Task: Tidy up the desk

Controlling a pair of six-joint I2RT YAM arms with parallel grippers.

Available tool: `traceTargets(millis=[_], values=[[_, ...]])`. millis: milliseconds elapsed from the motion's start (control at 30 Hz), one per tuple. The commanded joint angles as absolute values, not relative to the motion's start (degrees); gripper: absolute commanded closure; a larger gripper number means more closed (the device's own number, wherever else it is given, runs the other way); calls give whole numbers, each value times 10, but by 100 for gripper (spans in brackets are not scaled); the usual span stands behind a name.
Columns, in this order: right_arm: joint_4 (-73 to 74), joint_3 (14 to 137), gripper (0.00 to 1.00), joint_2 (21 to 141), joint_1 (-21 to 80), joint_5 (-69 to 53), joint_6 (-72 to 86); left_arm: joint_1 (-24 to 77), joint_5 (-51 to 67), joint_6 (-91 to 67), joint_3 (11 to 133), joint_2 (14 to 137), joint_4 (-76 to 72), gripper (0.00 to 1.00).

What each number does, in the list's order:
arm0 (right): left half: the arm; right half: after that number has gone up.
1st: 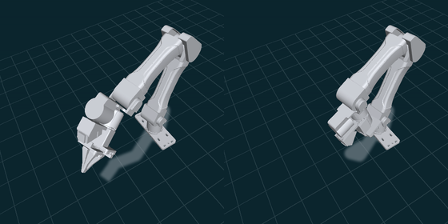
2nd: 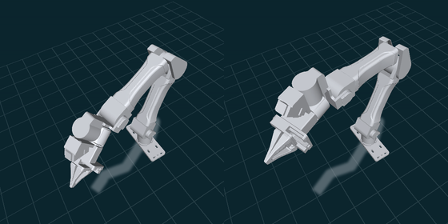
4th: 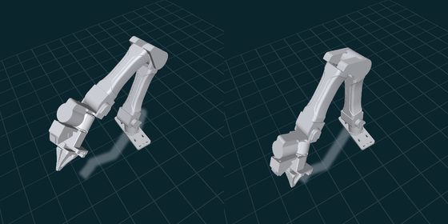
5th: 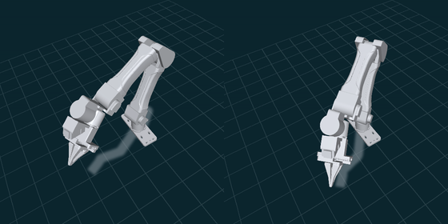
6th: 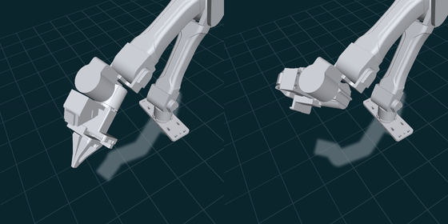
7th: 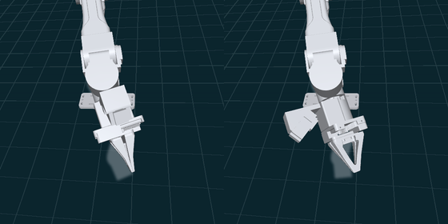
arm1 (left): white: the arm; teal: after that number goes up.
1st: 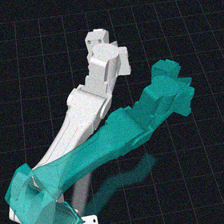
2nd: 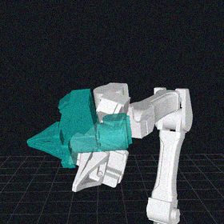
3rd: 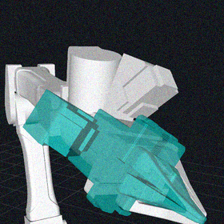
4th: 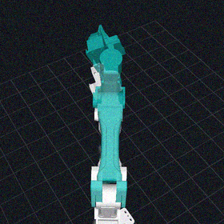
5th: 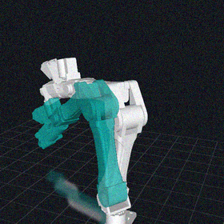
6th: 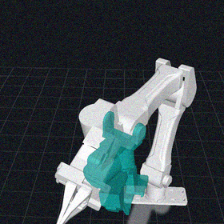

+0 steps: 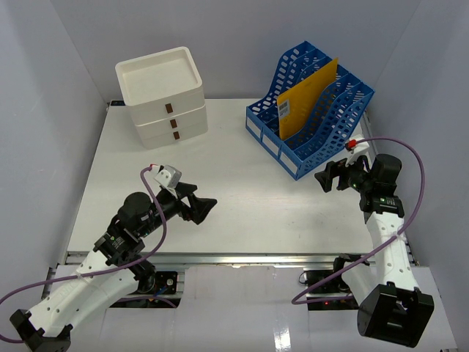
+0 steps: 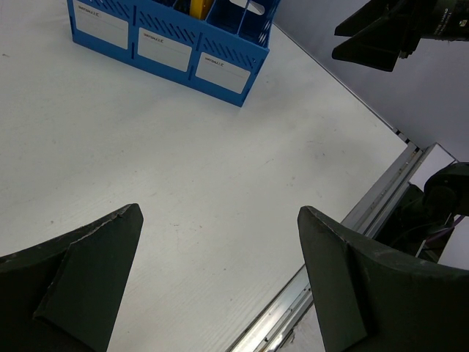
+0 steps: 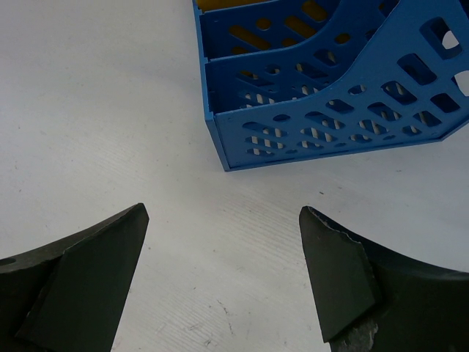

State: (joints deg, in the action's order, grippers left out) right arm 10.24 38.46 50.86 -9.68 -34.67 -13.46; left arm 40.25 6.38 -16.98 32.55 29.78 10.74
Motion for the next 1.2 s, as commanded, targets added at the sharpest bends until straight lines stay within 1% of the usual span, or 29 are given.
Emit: traceTargets(millis=[0, 1167], values=[[81, 382, 10, 498, -100, -359, -127, 402, 71, -176, 334, 295, 101, 2], [81, 381, 10, 492, -110, -370, -118, 402, 77, -163, 356, 302, 110, 2]])
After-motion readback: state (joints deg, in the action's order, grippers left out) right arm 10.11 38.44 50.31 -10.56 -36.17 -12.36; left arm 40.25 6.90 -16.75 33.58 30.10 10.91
